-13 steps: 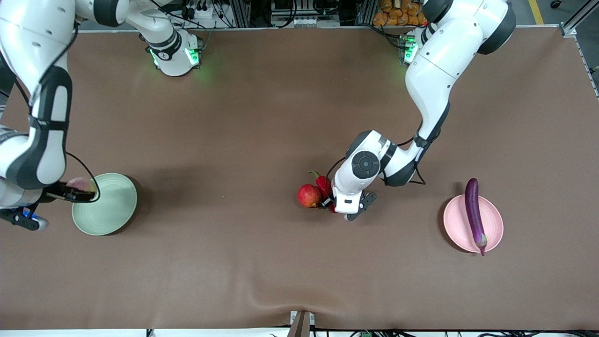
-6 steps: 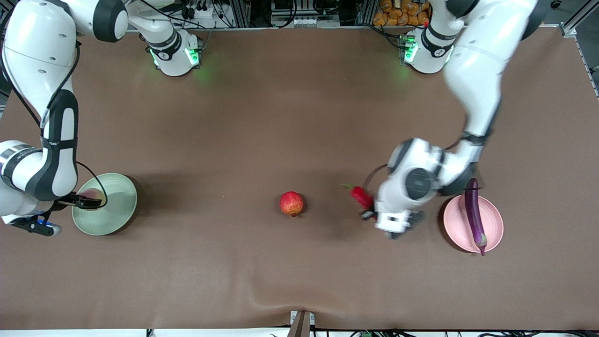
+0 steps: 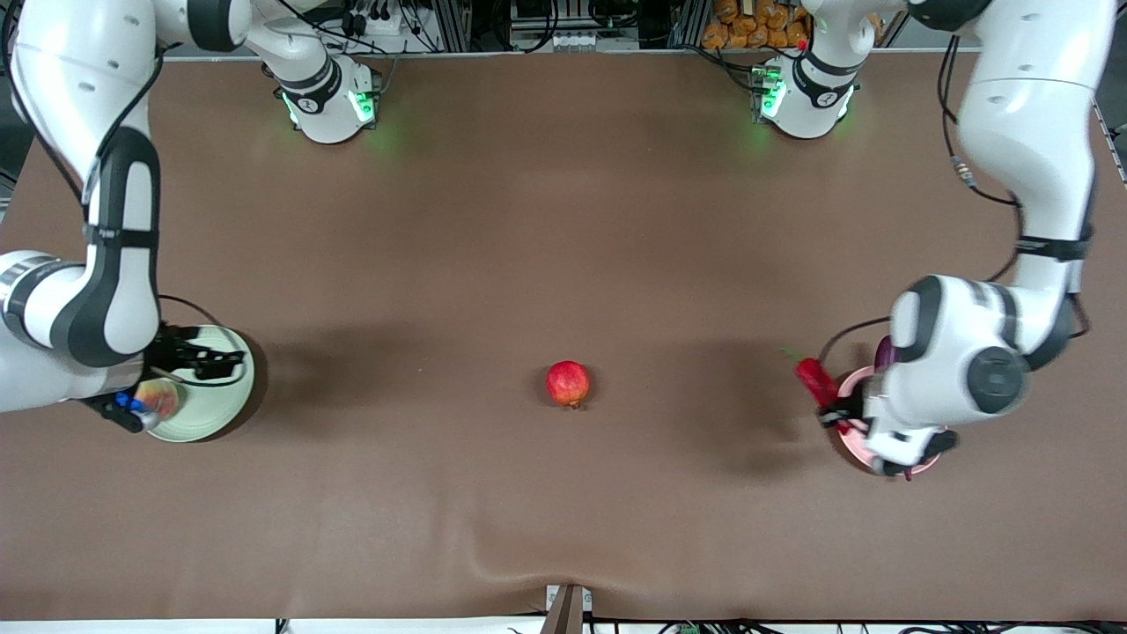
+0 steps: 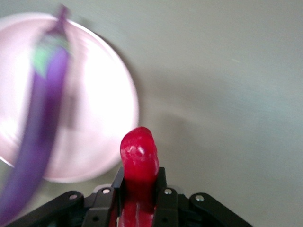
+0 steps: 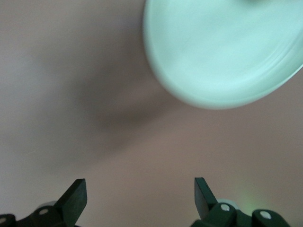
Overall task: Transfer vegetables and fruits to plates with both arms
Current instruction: 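Reach the right gripper to the red apple while the left gripper releases pepper, then grasp the red apple with the right gripper and carry it to the green plate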
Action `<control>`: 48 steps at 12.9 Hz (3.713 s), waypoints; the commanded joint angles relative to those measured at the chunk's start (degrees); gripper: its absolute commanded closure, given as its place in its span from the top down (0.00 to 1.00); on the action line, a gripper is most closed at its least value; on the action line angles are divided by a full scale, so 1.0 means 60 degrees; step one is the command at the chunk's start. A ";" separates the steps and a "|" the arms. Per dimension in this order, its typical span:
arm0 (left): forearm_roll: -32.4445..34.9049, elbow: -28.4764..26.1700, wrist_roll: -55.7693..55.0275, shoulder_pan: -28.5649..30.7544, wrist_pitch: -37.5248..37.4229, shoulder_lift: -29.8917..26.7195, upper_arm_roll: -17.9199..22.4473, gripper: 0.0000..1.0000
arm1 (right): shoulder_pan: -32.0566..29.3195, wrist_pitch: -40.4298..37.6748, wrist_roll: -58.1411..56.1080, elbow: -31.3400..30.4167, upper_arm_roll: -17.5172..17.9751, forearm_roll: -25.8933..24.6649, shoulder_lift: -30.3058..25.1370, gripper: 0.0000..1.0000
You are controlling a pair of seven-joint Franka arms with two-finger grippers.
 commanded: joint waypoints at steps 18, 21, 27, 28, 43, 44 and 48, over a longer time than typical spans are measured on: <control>0.1123 -0.0254 0.2075 0.0907 -0.1790 -0.3781 -0.1033 1.00 | 0.4036 0.8637 1.0157 0.0354 0.2837 0.3483 0.2079 1.00; 0.0292 -0.0240 0.2221 0.0921 -0.2890 -0.5276 -0.1240 1.00 | 0.4345 0.9704 1.0464 0.0544 0.2983 0.3497 0.2533 1.00; -0.1321 -0.0269 0.2542 -0.0083 -0.4588 -0.6583 0.0363 1.00 | 0.4345 1.1037 1.0480 0.0765 0.3554 0.3483 0.3178 1.00; -0.1571 -0.0342 0.2790 -0.0873 -0.4955 -0.6773 0.1372 1.00 | 0.4331 1.1040 1.0480 0.0765 0.3555 0.3483 0.3164 0.71; -0.1588 -0.0972 0.2632 -0.1598 -0.5530 -0.7536 0.2378 1.00 | 0.2294 0.1197 0.3721 -0.0946 -0.0981 0.2871 -0.0659 0.18; -0.1588 -0.0987 0.2646 -0.1598 -0.5530 -0.7551 0.2378 1.00 | 0.2309 0.1182 0.3074 -0.1123 -0.1247 0.2374 -0.0659 0.14; -0.1588 -0.0987 0.2617 -0.1598 -0.5618 -0.7610 0.2378 1.00 | 0.1506 0.1794 -0.0234 -0.2250 -0.1674 0.1710 -0.0542 0.09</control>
